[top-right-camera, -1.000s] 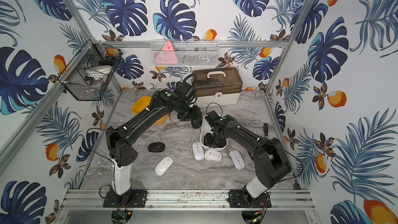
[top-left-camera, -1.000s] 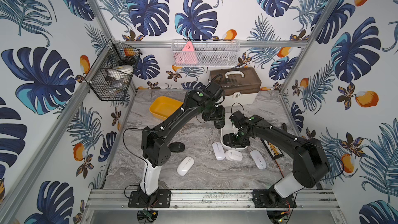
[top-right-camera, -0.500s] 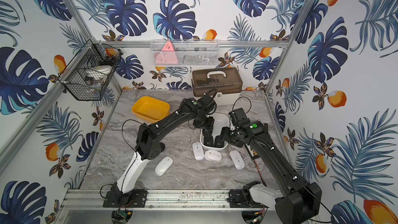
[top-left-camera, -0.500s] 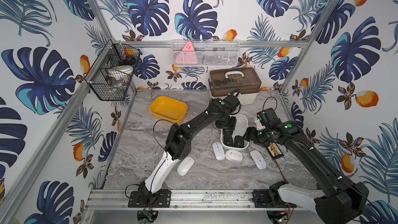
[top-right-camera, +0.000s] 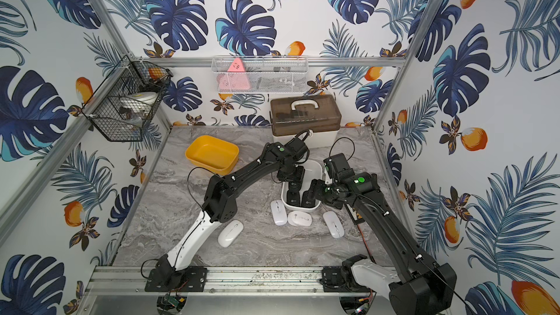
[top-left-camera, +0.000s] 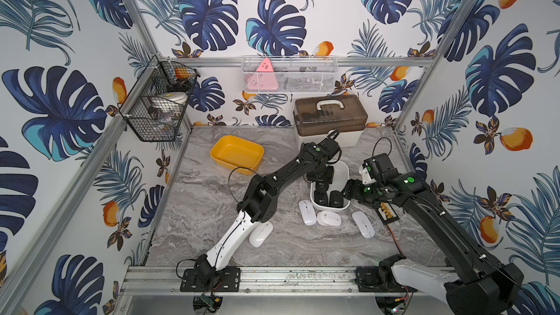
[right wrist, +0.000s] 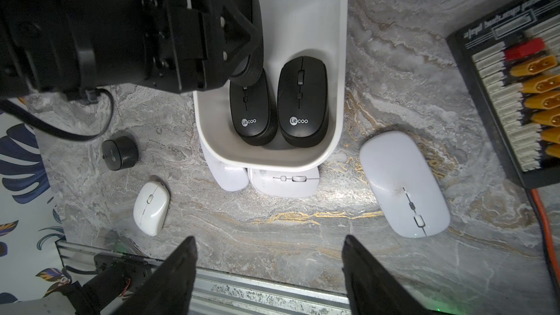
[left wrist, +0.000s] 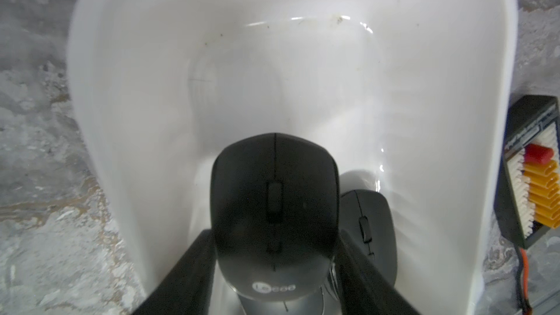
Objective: Place the mice by color into the storage box
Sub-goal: Place the mouse in the storage box.
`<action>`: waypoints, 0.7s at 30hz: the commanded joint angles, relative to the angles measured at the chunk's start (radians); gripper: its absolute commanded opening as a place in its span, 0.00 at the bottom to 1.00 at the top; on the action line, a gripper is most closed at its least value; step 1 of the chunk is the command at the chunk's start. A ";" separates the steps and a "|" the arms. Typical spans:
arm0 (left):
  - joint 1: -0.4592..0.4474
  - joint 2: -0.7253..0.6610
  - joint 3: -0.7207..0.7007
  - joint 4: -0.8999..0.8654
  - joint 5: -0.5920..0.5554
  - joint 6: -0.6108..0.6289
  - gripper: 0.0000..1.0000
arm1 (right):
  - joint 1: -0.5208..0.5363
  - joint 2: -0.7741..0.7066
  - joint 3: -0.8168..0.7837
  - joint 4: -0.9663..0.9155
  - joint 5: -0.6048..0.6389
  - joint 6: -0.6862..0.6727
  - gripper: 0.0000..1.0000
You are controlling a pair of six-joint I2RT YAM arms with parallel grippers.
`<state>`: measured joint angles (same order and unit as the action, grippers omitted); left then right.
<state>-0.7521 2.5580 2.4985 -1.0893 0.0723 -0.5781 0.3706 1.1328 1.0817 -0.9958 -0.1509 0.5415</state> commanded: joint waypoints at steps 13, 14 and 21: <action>0.012 0.015 -0.018 0.064 -0.165 -0.054 0.58 | -0.001 -0.002 -0.031 0.030 -0.054 -0.049 0.78; 0.013 0.015 -0.017 0.066 -0.168 -0.056 0.61 | -0.001 -0.003 -0.032 0.027 -0.054 -0.053 0.78; 0.009 -0.030 -0.061 0.067 -0.173 -0.080 0.75 | -0.001 -0.016 -0.047 0.028 -0.058 -0.064 0.79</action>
<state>-0.7429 2.5591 2.4466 -1.0149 -0.0746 -0.6350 0.3706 1.1213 1.0382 -0.9752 -0.2008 0.4953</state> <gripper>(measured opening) 0.742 0.784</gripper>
